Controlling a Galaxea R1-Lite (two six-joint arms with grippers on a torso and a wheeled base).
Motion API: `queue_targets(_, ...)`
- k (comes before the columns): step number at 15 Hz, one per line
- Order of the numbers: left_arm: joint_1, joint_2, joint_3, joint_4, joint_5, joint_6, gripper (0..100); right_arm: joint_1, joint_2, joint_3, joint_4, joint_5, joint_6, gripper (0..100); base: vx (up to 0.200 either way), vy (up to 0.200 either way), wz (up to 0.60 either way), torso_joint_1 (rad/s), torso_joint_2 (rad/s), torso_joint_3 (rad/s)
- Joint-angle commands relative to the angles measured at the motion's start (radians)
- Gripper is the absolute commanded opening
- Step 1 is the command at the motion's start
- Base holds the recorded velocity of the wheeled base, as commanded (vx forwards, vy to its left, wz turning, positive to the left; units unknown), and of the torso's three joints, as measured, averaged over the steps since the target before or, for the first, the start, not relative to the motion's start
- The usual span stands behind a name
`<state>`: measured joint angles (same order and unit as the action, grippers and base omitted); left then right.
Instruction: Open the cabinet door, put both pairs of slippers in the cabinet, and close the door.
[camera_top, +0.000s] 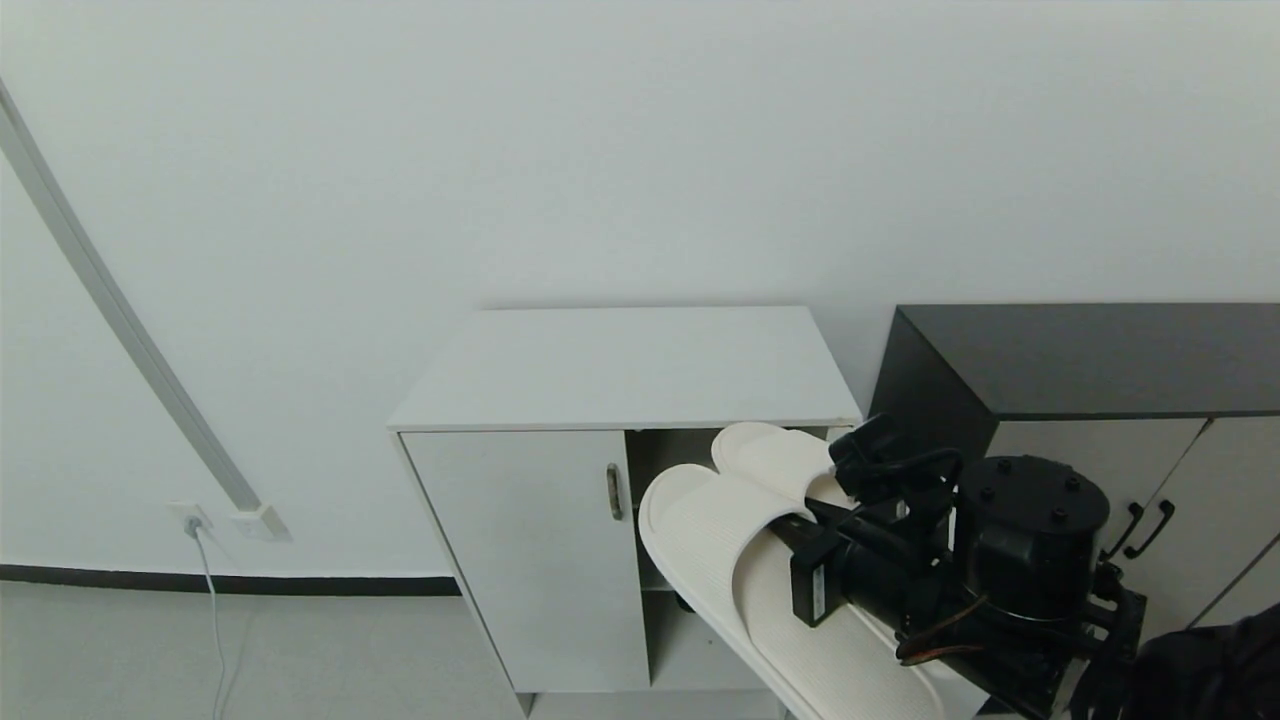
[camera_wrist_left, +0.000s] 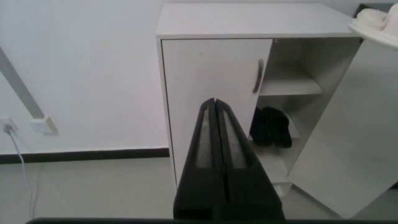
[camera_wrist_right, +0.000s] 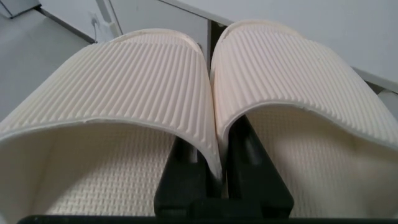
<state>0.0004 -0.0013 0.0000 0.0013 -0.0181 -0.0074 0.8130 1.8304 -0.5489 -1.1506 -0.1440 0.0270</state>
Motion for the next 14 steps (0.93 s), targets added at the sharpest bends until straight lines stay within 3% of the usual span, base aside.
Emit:
queue_targets(1, 0.001, 0.001, 0.0, 0.0, 0.0, 0.0, 0, 0.0, 0.033, 0.001, -0.024, 0.0, -0.001, 0, 0.0, 0.0, 0.0, -0.139, 0.34, 0.193)
queue_targets(14, 0.001, 0.001, 0.0, 0.0, 0.0, 0.0, 0, 0.0, 0.035, 0.011, -0.031, 0.0, -0.001, 0, 0.0, 0.0, 0.0, -0.202, 0.5, 0.29)
